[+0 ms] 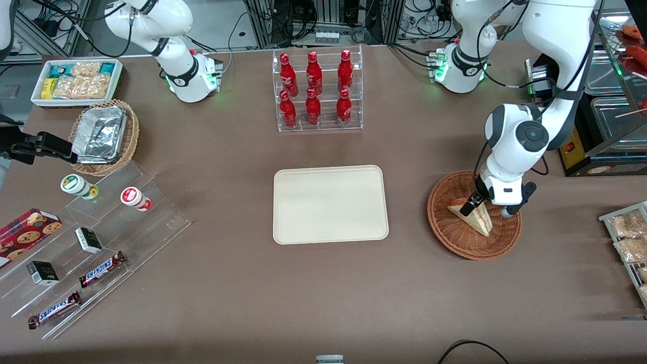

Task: Place sandwich from basket to tray
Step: 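Close the left gripper on the wrapped sandwich and lift it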

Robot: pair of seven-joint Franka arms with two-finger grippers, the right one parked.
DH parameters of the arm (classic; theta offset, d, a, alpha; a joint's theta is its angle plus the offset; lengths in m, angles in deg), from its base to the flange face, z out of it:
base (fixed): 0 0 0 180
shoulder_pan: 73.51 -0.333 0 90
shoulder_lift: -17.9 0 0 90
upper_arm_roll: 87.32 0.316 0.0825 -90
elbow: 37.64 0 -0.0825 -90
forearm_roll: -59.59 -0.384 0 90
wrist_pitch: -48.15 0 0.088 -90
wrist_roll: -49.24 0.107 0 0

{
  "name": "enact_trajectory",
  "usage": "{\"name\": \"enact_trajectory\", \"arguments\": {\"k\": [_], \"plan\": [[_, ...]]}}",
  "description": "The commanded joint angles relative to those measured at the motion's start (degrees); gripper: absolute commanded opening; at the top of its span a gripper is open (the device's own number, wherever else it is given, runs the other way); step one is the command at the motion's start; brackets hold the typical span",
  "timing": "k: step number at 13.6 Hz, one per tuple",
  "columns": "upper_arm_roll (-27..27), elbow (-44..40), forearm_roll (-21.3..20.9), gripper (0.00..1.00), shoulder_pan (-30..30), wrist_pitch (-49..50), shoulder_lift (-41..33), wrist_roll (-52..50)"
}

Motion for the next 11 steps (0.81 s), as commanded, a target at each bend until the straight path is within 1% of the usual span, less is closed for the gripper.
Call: {"name": "enact_trajectory", "arguments": {"k": [1, 2, 4, 6, 8, 9, 11], "plan": [[0.23, -0.41, -0.70, 0.20, 0.19, -0.97, -0.01, -1.72], [0.32, -0.50, -0.70, 0.00, 0.19, -0.88, -0.10, -1.55], [0.32, -0.67, -0.79, 0.00, 0.19, -0.27, -0.80, -1.20], [0.41, -1.28, -1.49, 0.00, 0.28, 4.63, -3.86, -0.85], [0.23, -5.22, -4.82, 0.00, 0.37, 16.02, -7.90, -0.76], [-0.20, -9.07, -5.09, 0.00, 0.80, 23.13, -8.88, -0.76], [-1.70, -19.87, -5.09, 0.00, 3.17, 37.73, -8.28, -0.58]]}}
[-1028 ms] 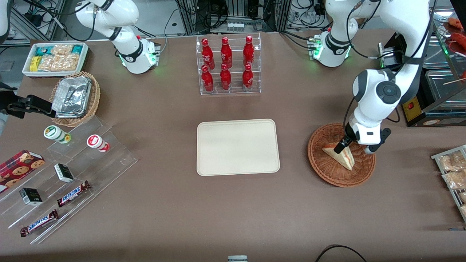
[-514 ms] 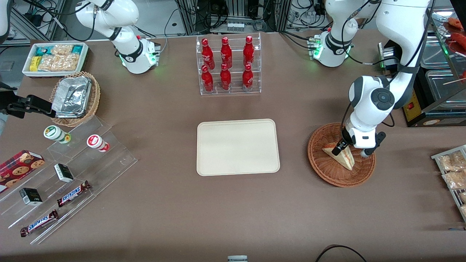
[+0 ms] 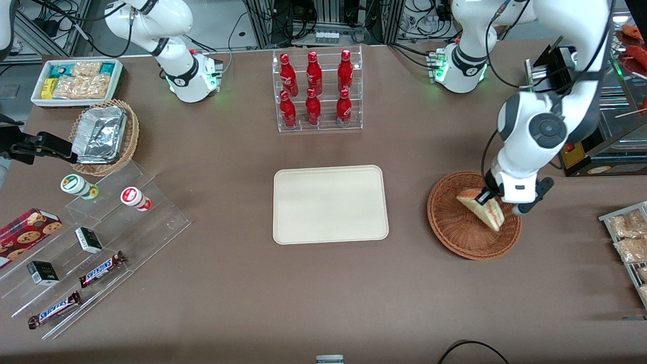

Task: Place sandwich from basket to tray
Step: 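Close the left gripper on the wrapped sandwich and lift it, then carry the sandwich with the left gripper over the cream tray and lower it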

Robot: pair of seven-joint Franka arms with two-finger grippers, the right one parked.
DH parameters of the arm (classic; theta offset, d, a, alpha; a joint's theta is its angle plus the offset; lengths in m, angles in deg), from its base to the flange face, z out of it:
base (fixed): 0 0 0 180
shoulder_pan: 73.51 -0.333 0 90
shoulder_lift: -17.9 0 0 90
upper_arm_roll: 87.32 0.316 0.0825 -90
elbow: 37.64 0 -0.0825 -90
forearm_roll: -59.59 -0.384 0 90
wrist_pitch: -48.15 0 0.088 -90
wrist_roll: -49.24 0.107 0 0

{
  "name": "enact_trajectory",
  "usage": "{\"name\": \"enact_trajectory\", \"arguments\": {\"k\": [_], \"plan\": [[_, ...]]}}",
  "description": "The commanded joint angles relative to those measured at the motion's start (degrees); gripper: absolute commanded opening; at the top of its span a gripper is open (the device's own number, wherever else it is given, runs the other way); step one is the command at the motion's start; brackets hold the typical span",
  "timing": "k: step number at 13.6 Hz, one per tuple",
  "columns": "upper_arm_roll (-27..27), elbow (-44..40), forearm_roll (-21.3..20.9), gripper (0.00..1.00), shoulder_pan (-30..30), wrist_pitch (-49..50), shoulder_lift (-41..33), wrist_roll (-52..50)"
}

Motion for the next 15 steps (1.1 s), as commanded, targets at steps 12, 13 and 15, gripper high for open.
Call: {"name": "enact_trajectory", "arguments": {"k": [12, 13, 15], "plan": [[-3.30, -41.71, -0.52, 0.00, 29.64, 14.41, 26.41, -0.83], [-3.39, -41.62, -0.78, 0.00, 31.30, 11.33, 27.99, -0.65], [-3.39, -42.06, -0.96, 0.00, 32.54, 8.15, 31.15, -0.65]]}}
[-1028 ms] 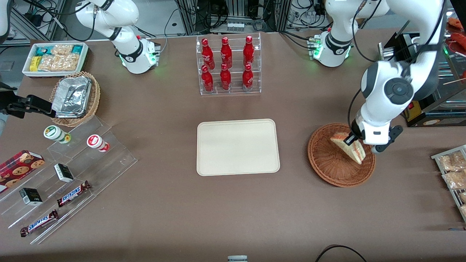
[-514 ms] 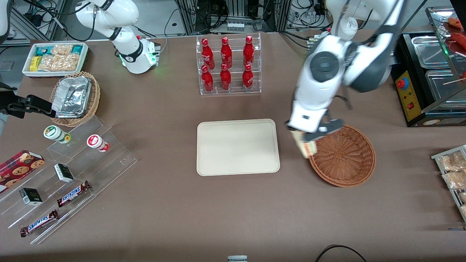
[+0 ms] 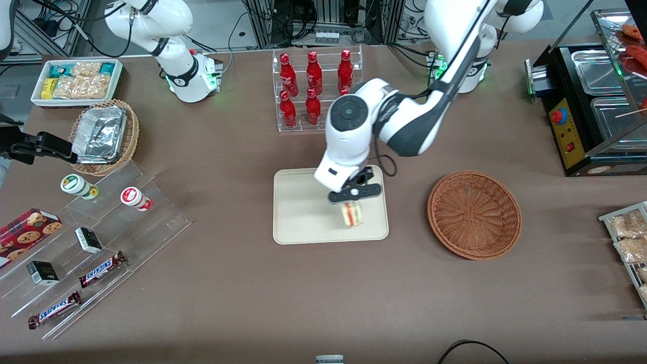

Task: Place sandwich from basket to tray
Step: 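Carry the sandwich with the left gripper over the cream tray and lower it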

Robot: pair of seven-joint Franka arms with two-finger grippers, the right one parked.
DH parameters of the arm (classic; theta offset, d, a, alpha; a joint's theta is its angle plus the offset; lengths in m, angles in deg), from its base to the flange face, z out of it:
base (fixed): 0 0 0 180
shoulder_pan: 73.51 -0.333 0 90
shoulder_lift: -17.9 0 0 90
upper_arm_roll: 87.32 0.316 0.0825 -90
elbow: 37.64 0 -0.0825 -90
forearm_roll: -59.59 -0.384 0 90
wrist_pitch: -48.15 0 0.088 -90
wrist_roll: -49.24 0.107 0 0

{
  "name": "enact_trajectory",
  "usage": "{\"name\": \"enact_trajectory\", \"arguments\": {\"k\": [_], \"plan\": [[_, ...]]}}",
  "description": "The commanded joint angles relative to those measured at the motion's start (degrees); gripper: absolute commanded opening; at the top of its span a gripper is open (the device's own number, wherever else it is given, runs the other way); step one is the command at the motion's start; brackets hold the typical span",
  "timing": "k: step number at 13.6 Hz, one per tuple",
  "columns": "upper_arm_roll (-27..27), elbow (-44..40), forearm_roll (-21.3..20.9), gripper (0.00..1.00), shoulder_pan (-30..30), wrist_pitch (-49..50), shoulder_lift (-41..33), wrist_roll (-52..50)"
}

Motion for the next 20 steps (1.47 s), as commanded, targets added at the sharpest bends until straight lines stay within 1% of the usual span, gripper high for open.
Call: {"name": "enact_trajectory", "arguments": {"k": [1, 3, 7, 10, 11, 12, 13, 14, 15, 16, 18, 20], "plan": [[0.41, -2.52, -1.01, 0.00, 1.88, -4.24, 4.11, -0.07], [0.41, -2.17, -1.10, 0.00, 2.41, -6.81, 5.78, 0.80], [0.41, -1.99, -1.54, 0.00, 3.20, -8.21, 8.42, 4.75], [0.41, -1.29, -1.63, 0.00, 3.38, -10.59, 10.00, 4.94], [0.41, -1.29, -1.63, 0.06, 3.47, -10.59, 10.18, 4.50], [0.41, -1.20, -1.63, 0.16, 3.90, -10.59, 10.36, 3.97], [0.41, -1.20, -1.63, 0.44, 4.08, -10.59, 10.62, 3.97], [0.41, -1.20, -1.63, 0.80, 4.08, -10.59, 10.71, 3.97], [0.41, -1.20, -1.63, 0.96, 4.08, -10.33, 10.54, 4.06], [0.50, -1.37, -1.54, 0.99, 4.00, -10.07, 10.27, 3.97], [0.68, -1.64, -1.45, 0.99, 3.64, -9.37, 8.96, 3.97], [0.94, -2.16, -0.93, 0.99, 3.47, -5.87, 5.81, 3.88]]}}
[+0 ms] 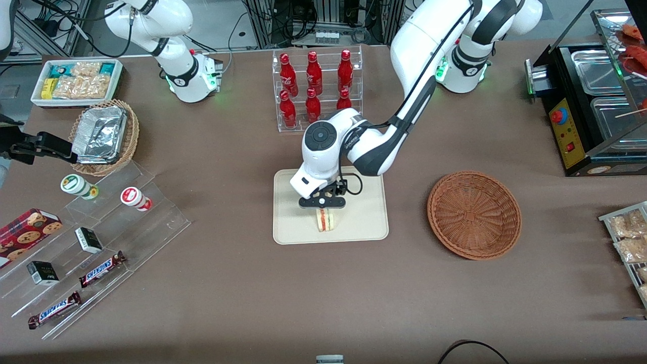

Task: Place sandwich from basket to tray

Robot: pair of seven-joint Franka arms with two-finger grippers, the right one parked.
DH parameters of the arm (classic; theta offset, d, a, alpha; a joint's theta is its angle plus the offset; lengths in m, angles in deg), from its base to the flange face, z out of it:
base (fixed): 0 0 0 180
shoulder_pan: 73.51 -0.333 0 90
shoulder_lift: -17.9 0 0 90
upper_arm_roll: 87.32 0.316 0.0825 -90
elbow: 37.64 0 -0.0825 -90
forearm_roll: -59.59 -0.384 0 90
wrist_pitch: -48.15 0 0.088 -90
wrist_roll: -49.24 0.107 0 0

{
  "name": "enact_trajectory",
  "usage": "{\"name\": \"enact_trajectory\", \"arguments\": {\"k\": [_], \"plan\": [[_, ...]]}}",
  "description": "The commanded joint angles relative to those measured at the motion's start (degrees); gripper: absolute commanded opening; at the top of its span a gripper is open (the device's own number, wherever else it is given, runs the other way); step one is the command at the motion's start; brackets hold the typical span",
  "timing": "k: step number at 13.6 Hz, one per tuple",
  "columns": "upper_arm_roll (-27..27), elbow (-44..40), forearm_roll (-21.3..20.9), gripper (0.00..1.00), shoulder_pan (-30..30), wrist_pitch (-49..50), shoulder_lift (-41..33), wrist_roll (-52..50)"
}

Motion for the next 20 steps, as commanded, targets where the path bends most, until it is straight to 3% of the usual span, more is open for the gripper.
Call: {"name": "enact_trajectory", "arguments": {"k": [1, 4, 8, 13, 20], "plan": [[0.69, -0.22, 0.04, 1.00, -0.18, 4.84, -5.70, -0.66], [0.78, 0.48, -0.04, 1.00, -2.98, 8.98, -12.82, -7.23], [0.69, 2.93, -0.22, 1.00, -10.70, 18.99, -22.92, -5.25], [0.78, 11.63, 0.22, 1.00, -19.67, 26.20, -35.94, 10.64], [0.78, 11.73, 4.34, 1.00, -35.84, 36.04, -42.63, 38.66]]}}
